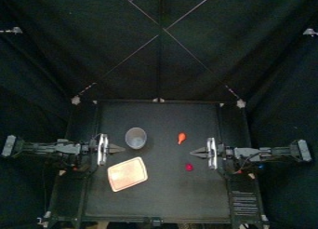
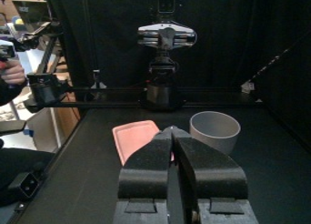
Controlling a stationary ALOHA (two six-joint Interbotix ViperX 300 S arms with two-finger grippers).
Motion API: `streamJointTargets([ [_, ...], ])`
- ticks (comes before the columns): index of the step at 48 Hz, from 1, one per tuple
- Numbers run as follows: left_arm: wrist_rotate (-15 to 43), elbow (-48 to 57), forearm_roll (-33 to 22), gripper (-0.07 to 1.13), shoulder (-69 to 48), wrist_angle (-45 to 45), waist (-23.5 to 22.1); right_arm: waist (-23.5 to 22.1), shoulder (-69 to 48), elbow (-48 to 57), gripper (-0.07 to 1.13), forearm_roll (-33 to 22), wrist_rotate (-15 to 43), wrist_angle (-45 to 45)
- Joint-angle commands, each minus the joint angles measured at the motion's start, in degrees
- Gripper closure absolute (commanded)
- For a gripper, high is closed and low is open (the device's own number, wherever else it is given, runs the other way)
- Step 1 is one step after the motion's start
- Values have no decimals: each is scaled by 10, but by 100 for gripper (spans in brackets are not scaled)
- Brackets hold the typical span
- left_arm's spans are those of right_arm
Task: Pick the drumstick then place it on the pink plate
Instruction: Pick the drumstick
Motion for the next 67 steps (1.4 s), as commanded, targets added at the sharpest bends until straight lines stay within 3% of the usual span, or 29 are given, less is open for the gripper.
streamJointTargets([
  [1, 2, -11, 0, 108, 7, -2, 0, -20, 16, -2, 102, 20, 10, 6],
  [14, 4, -13, 3, 105, 7, 3, 4, -145, 92, -30, 101, 203, 76, 152],
  [20, 3, -14, 2, 105, 7, 18, 11, -195, 131, -53, 101, 243, 107, 251],
  [28, 3, -15, 1, 104, 7, 38, 17, -250, 180, -83, 101, 242, 165, 367],
  [37, 4, -15, 3, 104, 7, 40, 18, -279, 209, -114, 95, 177, 224, 446],
  [44, 4, -14, 2, 104, 7, 40, 18, -278, 218, -133, 75, 113, 282, 468],
  [50, 4, -12, 3, 104, 7, 39, 18, -258, 221, -142, 39, 72, 328, 446],
  [57, 4, -12, 3, 104, 7, 37, 18, -248, 228, -139, 1, 61, 374, 413],
  [59, 4, -12, 4, 104, 7, 36, 18, -248, 236, -135, -3, 62, 388, 406],
  [67, 4, -13, 12, 104, 7, 33, 19, -258, 278, -129, 2, 78, 449, 393],
])
